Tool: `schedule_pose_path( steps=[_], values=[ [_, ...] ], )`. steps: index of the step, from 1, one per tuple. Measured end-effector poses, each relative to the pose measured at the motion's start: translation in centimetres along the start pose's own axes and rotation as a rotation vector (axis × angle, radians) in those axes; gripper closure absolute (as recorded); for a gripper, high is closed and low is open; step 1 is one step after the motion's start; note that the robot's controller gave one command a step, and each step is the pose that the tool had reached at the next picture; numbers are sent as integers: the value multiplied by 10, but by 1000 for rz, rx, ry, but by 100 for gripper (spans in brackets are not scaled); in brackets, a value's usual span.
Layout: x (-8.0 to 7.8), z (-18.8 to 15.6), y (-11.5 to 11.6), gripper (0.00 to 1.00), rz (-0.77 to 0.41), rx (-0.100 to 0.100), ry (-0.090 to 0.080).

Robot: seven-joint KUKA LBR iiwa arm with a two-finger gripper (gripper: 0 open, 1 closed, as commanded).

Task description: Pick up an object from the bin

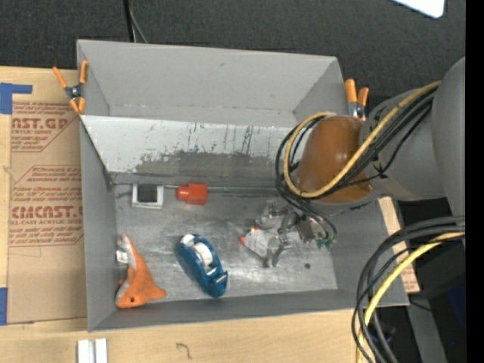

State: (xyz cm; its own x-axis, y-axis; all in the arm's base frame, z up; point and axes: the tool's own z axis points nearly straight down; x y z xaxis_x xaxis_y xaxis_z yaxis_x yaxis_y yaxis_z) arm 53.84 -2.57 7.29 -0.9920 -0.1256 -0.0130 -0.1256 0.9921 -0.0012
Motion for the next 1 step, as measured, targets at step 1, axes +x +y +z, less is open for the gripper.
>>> schedule_pose_path(
  steps=[1],
  values=[
    [4,-156,-37,100,-8,0,7]
  ],
)
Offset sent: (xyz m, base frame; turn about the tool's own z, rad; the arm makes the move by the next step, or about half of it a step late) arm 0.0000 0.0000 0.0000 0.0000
